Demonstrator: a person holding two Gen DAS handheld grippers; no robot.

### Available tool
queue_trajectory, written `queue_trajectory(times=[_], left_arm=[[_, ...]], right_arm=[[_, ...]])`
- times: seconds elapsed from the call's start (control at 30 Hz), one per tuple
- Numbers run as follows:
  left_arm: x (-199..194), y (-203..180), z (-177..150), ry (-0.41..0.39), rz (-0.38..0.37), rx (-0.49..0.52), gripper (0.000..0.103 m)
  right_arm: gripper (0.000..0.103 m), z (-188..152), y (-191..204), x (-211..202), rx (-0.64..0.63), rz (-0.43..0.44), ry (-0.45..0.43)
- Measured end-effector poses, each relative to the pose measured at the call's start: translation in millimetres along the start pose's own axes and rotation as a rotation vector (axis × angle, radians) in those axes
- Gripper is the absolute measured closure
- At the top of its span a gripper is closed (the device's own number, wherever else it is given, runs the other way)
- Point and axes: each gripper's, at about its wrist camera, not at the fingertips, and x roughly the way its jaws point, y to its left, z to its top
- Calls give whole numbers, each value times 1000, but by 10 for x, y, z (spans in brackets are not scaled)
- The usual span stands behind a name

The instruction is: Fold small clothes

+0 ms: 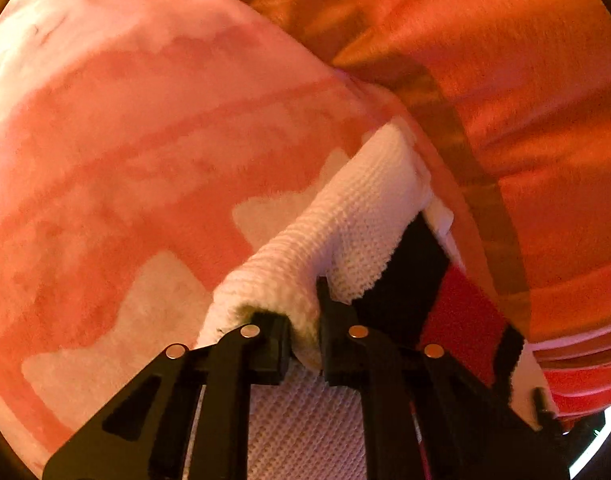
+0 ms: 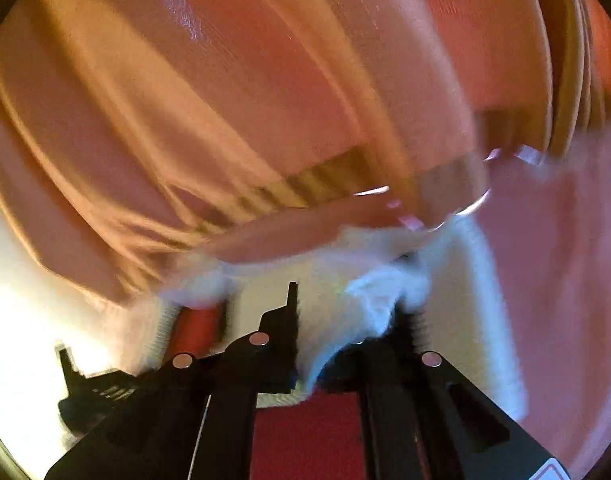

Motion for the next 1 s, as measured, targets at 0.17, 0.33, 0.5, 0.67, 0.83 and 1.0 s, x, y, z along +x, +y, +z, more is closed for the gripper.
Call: queue_trajectory(times=[0.17,0.33,0.5,0.67,0.83,1.0], left_arm=[[8,-97,-50,-29,50,60,92],[5,-109,-51,-38,64,74,91],[14,-127,-58,-48,72,84,90],[10,-126,-57,-48,71,91,90],[3,-127,-64,-46,68,87,89],[-10,-100,-50,-35,50,65,90]], right_arm=[[98,-144,-281,183,81,43,68],[86,-91,-303,207,49,17,99],[85,-142,-465,140,97,20,114],[98,-97,-427,-8,66,21,46],[95,-76,-366,145,-46,-167,89],[83,86,417,-430,-153,-231,-129]])
